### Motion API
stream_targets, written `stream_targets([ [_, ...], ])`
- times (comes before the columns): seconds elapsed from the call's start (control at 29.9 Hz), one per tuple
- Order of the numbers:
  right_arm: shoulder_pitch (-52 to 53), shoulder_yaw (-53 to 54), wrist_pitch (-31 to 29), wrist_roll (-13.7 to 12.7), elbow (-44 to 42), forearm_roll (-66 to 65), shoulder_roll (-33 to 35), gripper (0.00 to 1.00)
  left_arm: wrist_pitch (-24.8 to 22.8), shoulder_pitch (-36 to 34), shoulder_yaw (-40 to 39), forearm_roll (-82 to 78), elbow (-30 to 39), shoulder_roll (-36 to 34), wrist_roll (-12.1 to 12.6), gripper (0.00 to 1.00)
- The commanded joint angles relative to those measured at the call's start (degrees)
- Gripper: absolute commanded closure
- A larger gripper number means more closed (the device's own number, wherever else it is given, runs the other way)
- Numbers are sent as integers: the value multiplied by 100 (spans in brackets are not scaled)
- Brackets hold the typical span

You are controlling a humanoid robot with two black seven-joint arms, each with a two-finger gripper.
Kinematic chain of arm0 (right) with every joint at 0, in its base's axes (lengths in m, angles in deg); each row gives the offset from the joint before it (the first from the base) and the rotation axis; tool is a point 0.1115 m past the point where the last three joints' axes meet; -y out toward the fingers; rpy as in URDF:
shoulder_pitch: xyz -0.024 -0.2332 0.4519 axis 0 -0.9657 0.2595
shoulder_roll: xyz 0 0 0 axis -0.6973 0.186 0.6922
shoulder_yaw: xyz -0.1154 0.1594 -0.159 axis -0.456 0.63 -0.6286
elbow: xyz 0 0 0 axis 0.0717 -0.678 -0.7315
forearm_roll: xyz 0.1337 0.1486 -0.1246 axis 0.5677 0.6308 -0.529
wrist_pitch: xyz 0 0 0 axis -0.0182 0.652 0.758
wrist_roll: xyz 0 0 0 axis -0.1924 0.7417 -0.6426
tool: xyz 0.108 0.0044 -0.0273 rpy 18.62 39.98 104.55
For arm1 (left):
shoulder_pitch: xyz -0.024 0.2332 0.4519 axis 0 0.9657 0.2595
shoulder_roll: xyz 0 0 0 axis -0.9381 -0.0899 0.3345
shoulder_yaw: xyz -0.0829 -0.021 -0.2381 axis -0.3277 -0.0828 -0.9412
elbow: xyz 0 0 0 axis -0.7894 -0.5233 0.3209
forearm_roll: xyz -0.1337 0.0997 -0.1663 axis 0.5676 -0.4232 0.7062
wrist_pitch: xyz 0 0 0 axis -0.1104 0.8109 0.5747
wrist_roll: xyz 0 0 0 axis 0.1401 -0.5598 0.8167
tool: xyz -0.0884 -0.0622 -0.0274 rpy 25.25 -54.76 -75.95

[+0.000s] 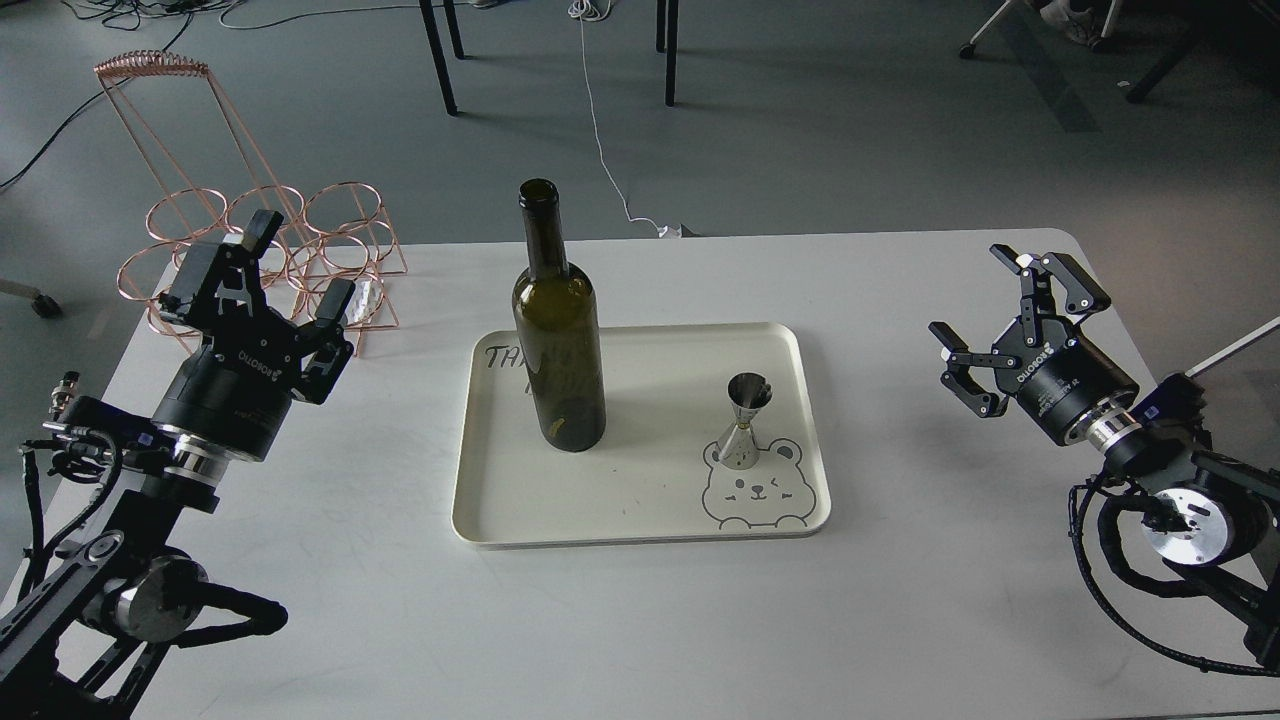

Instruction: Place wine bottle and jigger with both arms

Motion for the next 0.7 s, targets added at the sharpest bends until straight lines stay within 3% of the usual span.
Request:
stream_targets([
  [0.0,0,-3,0,0,0,0,6,1,9,0,-1,-8,0,0,8,2],
  [0.23,9,-11,-9,0,53,0,14,1,-9,9,-1,1,-61,0,-35,2],
  [0.4,0,-55,-18,0,132,-44,181,1,-9,-9,8,-61,-106,-79,-448,2],
  [0.57,18,-125,-53,0,273,-202,506,1,-53,-18,17,-52,-106,-150,-454,2],
  [0.67,88,-161,-62,0,273,-1113,568,1,-53,-18,17,-52,-97,-132,-454,2],
])
